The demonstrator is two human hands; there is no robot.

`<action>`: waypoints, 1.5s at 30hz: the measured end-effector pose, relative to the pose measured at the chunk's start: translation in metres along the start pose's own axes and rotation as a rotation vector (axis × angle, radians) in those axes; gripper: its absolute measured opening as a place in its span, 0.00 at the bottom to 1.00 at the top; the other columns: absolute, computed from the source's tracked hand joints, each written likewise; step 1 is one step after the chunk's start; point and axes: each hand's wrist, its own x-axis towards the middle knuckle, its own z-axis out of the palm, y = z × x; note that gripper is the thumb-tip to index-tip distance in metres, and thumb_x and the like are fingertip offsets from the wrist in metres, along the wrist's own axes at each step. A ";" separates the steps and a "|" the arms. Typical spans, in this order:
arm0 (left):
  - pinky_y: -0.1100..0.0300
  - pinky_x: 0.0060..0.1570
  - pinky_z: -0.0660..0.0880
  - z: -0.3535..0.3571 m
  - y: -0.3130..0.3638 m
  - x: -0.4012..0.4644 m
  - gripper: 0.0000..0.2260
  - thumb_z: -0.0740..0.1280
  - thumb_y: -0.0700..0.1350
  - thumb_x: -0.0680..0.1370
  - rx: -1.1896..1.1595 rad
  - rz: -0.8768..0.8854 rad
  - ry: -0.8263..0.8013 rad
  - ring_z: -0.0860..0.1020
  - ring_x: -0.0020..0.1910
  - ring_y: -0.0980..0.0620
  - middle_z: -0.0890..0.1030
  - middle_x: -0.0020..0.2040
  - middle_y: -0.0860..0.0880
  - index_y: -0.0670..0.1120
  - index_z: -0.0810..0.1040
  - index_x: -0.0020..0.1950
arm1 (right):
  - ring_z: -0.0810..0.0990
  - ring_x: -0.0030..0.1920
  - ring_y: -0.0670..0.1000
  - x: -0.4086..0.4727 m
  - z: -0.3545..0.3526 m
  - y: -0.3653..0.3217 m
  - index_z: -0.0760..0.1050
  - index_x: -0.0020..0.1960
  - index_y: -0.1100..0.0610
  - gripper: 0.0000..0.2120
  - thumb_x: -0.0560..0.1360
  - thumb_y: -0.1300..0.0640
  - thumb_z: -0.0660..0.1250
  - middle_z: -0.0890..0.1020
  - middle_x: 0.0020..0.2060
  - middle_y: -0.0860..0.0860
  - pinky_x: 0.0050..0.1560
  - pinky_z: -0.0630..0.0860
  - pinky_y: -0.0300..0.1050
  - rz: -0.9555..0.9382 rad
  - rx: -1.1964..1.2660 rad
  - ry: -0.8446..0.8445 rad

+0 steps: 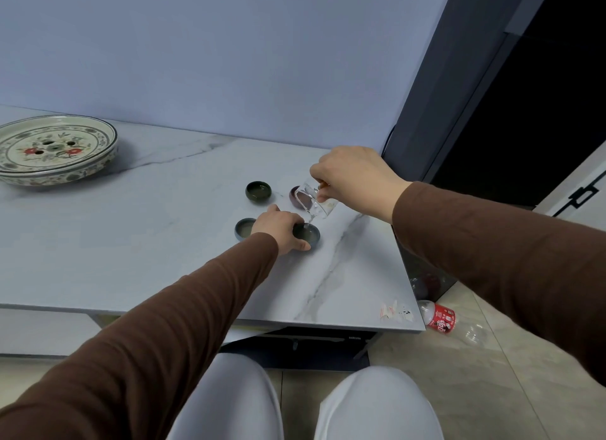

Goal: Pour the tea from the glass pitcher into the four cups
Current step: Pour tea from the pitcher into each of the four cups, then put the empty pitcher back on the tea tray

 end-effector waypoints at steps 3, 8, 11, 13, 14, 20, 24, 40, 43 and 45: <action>0.52 0.53 0.72 0.000 0.000 0.000 0.26 0.71 0.63 0.67 0.003 -0.005 -0.001 0.68 0.57 0.47 0.82 0.52 0.49 0.53 0.77 0.62 | 0.78 0.43 0.55 -0.001 0.000 0.000 0.75 0.42 0.54 0.10 0.74 0.48 0.69 0.80 0.39 0.49 0.28 0.54 0.42 0.000 0.002 -0.001; 0.52 0.52 0.72 0.000 0.001 0.000 0.26 0.71 0.63 0.67 0.005 -0.011 0.002 0.69 0.57 0.47 0.82 0.53 0.49 0.53 0.77 0.62 | 0.78 0.44 0.55 -0.005 -0.001 -0.001 0.74 0.43 0.54 0.11 0.75 0.47 0.68 0.80 0.41 0.49 0.32 0.62 0.45 0.026 0.041 -0.025; 0.52 0.52 0.72 0.000 0.001 0.000 0.26 0.71 0.63 0.67 0.014 -0.009 0.006 0.69 0.57 0.47 0.82 0.52 0.49 0.53 0.78 0.62 | 0.78 0.46 0.55 -0.010 0.002 0.001 0.72 0.42 0.53 0.12 0.75 0.46 0.68 0.80 0.41 0.49 0.36 0.64 0.46 0.077 0.118 -0.044; 0.52 0.52 0.72 0.000 0.001 0.000 0.27 0.71 0.63 0.67 0.015 -0.010 0.003 0.69 0.57 0.47 0.82 0.53 0.49 0.54 0.77 0.62 | 0.78 0.46 0.55 -0.014 0.007 0.002 0.74 0.44 0.54 0.12 0.75 0.45 0.68 0.81 0.42 0.49 0.37 0.65 0.46 0.116 0.172 -0.058; 0.52 0.53 0.72 0.000 0.001 0.000 0.27 0.71 0.63 0.67 0.014 -0.013 0.001 0.69 0.57 0.47 0.82 0.53 0.49 0.54 0.77 0.62 | 0.78 0.46 0.55 -0.016 0.010 0.003 0.75 0.45 0.54 0.12 0.75 0.45 0.68 0.81 0.42 0.49 0.38 0.65 0.45 0.137 0.200 -0.063; 0.52 0.55 0.72 -0.001 0.002 0.000 0.29 0.72 0.64 0.67 0.007 -0.020 -0.002 0.69 0.58 0.47 0.82 0.54 0.49 0.55 0.76 0.65 | 0.78 0.42 0.54 -0.031 0.036 0.009 0.74 0.39 0.52 0.14 0.72 0.43 0.72 0.82 0.38 0.48 0.36 0.66 0.45 0.325 0.415 -0.055; 0.52 0.55 0.72 -0.001 0.004 0.000 0.29 0.72 0.63 0.67 0.010 -0.034 -0.013 0.69 0.60 0.47 0.81 0.54 0.49 0.55 0.76 0.65 | 0.76 0.38 0.52 -0.041 0.055 0.012 0.72 0.34 0.52 0.17 0.69 0.41 0.73 0.77 0.32 0.45 0.33 0.64 0.43 0.505 0.586 -0.074; 0.54 0.56 0.71 -0.034 0.012 -0.014 0.30 0.72 0.58 0.69 0.100 0.030 0.043 0.69 0.65 0.48 0.77 0.64 0.52 0.53 0.71 0.69 | 0.76 0.35 0.47 -0.058 0.069 0.024 0.79 0.39 0.55 0.18 0.69 0.39 0.73 0.80 0.33 0.46 0.35 0.70 0.42 0.802 0.957 0.043; 0.53 0.59 0.71 -0.051 0.008 -0.021 0.27 0.71 0.57 0.71 0.114 0.063 0.066 0.70 0.64 0.49 0.77 0.63 0.52 0.53 0.72 0.68 | 0.75 0.35 0.47 -0.057 0.068 0.020 0.78 0.37 0.55 0.18 0.69 0.40 0.73 0.78 0.31 0.45 0.35 0.69 0.42 0.846 1.051 0.098; 0.53 0.61 0.70 -0.063 0.004 -0.025 0.25 0.71 0.56 0.72 0.134 0.068 0.075 0.71 0.64 0.49 0.77 0.63 0.52 0.52 0.73 0.67 | 0.74 0.34 0.47 -0.055 0.068 0.018 0.77 0.36 0.54 0.18 0.69 0.40 0.73 0.77 0.30 0.45 0.36 0.70 0.43 0.872 1.123 0.129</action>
